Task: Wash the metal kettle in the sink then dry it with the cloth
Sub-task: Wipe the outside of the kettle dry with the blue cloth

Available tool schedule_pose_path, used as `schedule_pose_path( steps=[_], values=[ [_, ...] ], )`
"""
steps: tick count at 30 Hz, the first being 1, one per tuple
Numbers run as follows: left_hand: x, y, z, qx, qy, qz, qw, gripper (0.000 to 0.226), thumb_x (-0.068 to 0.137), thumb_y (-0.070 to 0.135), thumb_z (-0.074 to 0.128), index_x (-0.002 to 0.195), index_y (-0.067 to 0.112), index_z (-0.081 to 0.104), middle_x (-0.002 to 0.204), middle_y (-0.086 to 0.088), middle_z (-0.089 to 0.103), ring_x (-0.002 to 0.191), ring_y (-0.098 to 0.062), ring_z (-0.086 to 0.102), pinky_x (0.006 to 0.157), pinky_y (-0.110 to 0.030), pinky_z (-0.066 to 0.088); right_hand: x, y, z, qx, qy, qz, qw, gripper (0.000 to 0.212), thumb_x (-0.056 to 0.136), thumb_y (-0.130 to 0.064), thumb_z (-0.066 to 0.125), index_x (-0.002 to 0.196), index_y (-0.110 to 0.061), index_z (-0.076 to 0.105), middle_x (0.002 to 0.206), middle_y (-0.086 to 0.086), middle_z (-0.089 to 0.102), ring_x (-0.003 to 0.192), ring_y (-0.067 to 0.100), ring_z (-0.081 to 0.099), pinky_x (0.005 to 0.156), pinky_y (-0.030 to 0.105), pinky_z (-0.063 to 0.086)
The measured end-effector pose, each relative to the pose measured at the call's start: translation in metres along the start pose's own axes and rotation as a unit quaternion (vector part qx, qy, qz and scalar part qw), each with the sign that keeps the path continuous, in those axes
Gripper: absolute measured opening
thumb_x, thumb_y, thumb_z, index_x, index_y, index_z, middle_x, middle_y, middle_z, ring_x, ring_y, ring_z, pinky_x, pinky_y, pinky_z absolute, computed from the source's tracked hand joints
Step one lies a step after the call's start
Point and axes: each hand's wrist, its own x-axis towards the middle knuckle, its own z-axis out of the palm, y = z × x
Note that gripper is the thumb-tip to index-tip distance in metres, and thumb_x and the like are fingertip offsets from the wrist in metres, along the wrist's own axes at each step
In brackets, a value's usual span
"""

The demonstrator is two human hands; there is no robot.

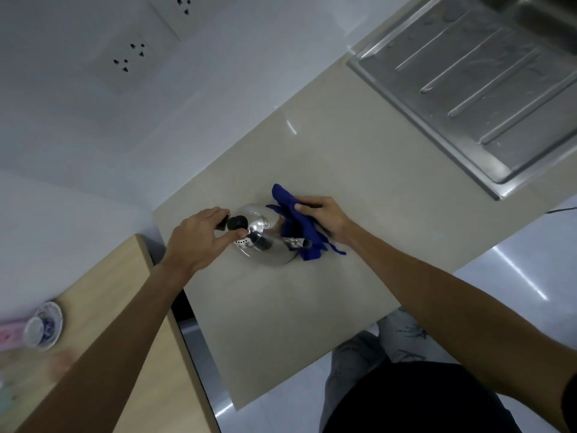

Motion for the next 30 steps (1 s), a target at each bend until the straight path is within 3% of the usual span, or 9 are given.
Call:
schedule_pose_path(
  steps=[4,10,13,15,17,20,25,28,30],
  values=[
    [-0.003,0.020,0.002,0.026,0.010,-0.118,0.993,0.079,0.079,0.085,0.029,0.087,0.017,0.068,0.066,-0.002,0.063,0.064,-0.027,0.058,0.058,-0.033,0.045,-0.007,0.002,-0.011,0.094,0.014,0.038,0.995,0.030,0.094,-0.016,0.063,0.121,-0.005,0.067,0.118,0.012,0.070,0.105,0.028,0.068,0.087,0.036,0.055],
    [0.005,0.045,0.001,0.025,0.003,-0.214,0.977,0.085,0.079,0.090,0.025,0.066,0.016,0.065,0.047,-0.004,0.058,0.055,-0.025,0.059,0.065,-0.037,0.053,-0.016,-0.002,-0.015,0.167,0.023,0.078,0.983,0.030,0.096,-0.026,0.050,0.114,-0.017,0.072,0.114,0.009,0.072,0.097,0.025,0.067,0.084,0.037,0.054],
    [0.007,0.057,-0.001,0.040,0.010,-0.232,0.972,0.091,0.080,0.086,0.030,0.093,0.007,0.072,0.070,-0.016,0.067,0.075,-0.035,0.063,0.071,-0.040,0.050,-0.016,-0.004,-0.013,0.097,0.041,0.024,0.994,0.032,0.099,-0.014,0.048,0.124,-0.017,0.067,0.121,0.008,0.070,0.107,0.026,0.067,0.086,0.035,0.056],
    [0.004,0.063,-0.001,0.020,-0.006,-0.252,0.968,0.096,0.079,0.088,0.029,0.117,0.008,0.067,0.097,-0.025,0.069,0.097,-0.044,0.063,0.081,-0.047,0.051,-0.016,-0.004,-0.010,0.038,0.049,-0.008,0.998,0.031,0.099,-0.015,0.051,0.127,-0.018,0.065,0.122,0.003,0.069,0.111,0.024,0.066,0.094,0.035,0.055],
    [0.002,0.068,0.002,-0.010,-0.021,-0.271,0.962,0.101,0.077,0.090,0.027,0.129,0.010,0.059,0.109,-0.027,0.066,0.104,-0.045,0.061,0.085,-0.049,0.050,-0.013,-0.004,-0.006,-0.029,0.057,-0.036,0.997,0.033,0.099,-0.020,0.054,0.131,-0.020,0.062,0.125,-0.002,0.067,0.112,0.018,0.065,0.099,0.034,0.052],
    [-0.002,0.076,0.007,-0.037,-0.025,-0.298,0.954,0.101,0.077,0.089,0.027,0.135,0.011,0.052,0.111,-0.026,0.063,0.103,-0.043,0.060,0.086,-0.049,0.050,-0.005,-0.005,0.002,-0.106,0.072,-0.064,0.990,0.036,0.097,-0.026,0.056,0.132,-0.021,0.061,0.130,-0.004,0.065,0.115,0.012,0.062,0.106,0.036,0.048],
    [-0.011,0.082,0.016,-0.113,-0.026,-0.301,0.946,0.107,0.067,0.098,0.016,0.128,0.017,0.049,0.093,-0.015,0.065,0.084,-0.039,0.067,0.078,-0.052,0.058,0.006,-0.012,0.013,-0.169,0.065,-0.071,0.981,0.035,0.098,-0.032,0.054,0.130,-0.023,0.063,0.130,-0.005,0.065,0.117,0.011,0.060,0.107,0.034,0.045],
    [-0.012,0.086,0.022,-0.101,0.016,-0.256,0.961,0.093,0.082,0.084,0.021,0.145,0.017,0.035,0.129,-0.016,0.056,0.114,-0.038,0.059,0.092,-0.052,0.048,0.009,-0.011,0.021,-0.157,0.078,-0.058,0.983,0.036,0.101,-0.032,0.047,0.130,-0.020,0.063,0.131,-0.001,0.062,0.115,0.012,0.057,0.103,0.028,0.043],
    [-0.009,0.089,0.026,-0.231,0.084,-0.204,0.948,0.080,0.092,0.072,0.027,0.151,0.018,0.028,0.147,-0.008,0.045,0.131,-0.025,0.049,0.106,-0.046,0.044,0.009,-0.007,0.026,-0.137,0.092,-0.056,0.985,0.037,0.103,-0.027,0.041,0.131,-0.016,0.061,0.132,0.003,0.060,0.115,0.015,0.055,0.100,0.025,0.040]
  ],
)
